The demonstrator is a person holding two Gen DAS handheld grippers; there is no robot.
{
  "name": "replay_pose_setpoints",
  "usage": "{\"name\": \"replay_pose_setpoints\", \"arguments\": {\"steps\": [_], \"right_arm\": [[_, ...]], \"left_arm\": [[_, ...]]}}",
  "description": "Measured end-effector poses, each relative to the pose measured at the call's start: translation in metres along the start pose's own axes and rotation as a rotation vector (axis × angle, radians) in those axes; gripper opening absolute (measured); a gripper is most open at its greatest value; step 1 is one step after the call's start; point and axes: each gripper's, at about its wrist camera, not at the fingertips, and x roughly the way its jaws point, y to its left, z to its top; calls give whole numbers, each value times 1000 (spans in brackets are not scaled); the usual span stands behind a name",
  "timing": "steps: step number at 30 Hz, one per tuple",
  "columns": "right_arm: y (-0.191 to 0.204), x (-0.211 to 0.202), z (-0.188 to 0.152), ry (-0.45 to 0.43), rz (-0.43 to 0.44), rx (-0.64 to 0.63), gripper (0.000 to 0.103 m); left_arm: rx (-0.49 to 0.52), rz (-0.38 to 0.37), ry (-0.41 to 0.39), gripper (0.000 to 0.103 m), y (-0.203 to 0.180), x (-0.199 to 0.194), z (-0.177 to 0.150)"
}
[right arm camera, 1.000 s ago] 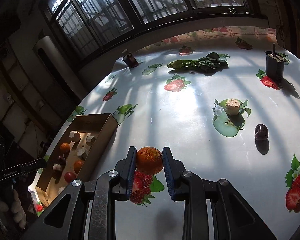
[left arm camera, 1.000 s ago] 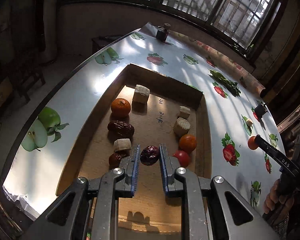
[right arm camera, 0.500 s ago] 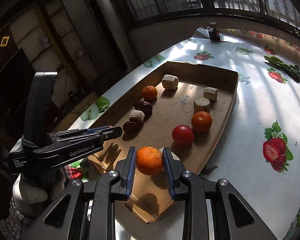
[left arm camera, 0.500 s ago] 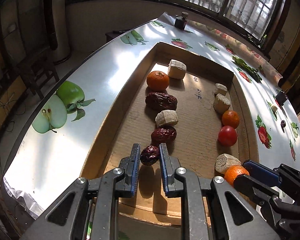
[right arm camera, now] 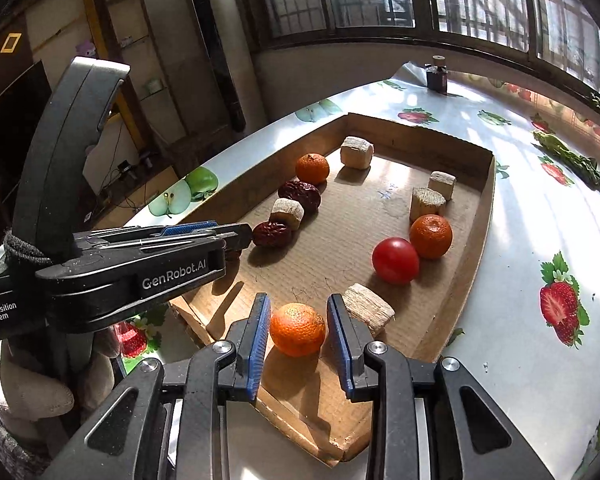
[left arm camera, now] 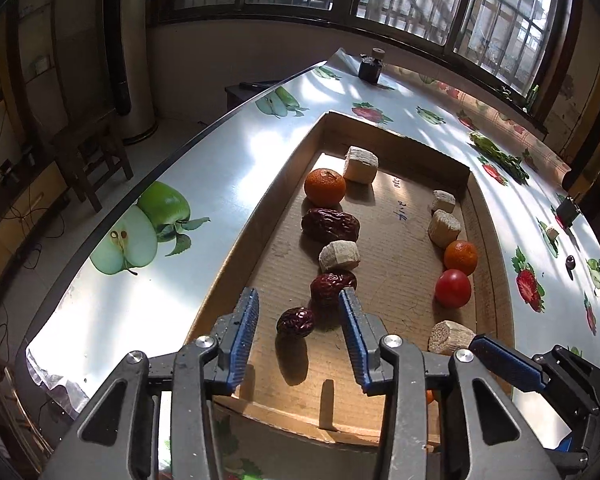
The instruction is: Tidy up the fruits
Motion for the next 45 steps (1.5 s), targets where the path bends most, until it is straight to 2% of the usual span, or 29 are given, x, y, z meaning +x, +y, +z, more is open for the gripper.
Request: {"name": "replay_pose_setpoints", "arguments": {"steps": [4, 6, 8, 10, 13, 15, 22, 28, 32, 39, 45], "right_arm": [[-3, -25, 0, -71, -36, 16, 51], [-12, -38, -4, -105, -73, 63, 54], [-23, -50, -9, -136, -110, 124, 57], [-34, -60, -15, -153, -157, 179, 59], [-47, -73, -24, -162, -211, 233, 59], [-53, -78, -28, -166, -237, 257, 60], [-59, -88, -42, -168, -258, 279, 64], [-63, -96, -49, -190, -284, 287, 69], [-68, -100, -51, -195, -293, 308, 69], [-77, -105, -57, -194, -340, 332, 70], [-87, -108, -62, -187, -376, 353, 70]], "left_arm": [[-5, 31, -75, 59, -4, -24, 1], [7, 94, -137, 67, -12, -37, -1], [28, 163, -201, 86, -23, -50, -3], [49, 205, -268, 93, -35, -63, -8], [80, 211, -320, 98, -52, -76, -13], [87, 207, -323, 98, -60, -78, -14], [112, 197, -263, 98, -79, -72, -22], [145, 176, -263, 98, -92, -76, -30], [163, 153, -263, 98, -100, -79, -36], [179, 101, -219, 98, -107, -75, -45], [170, 90, -200, 98, -105, -71, -46]]}}
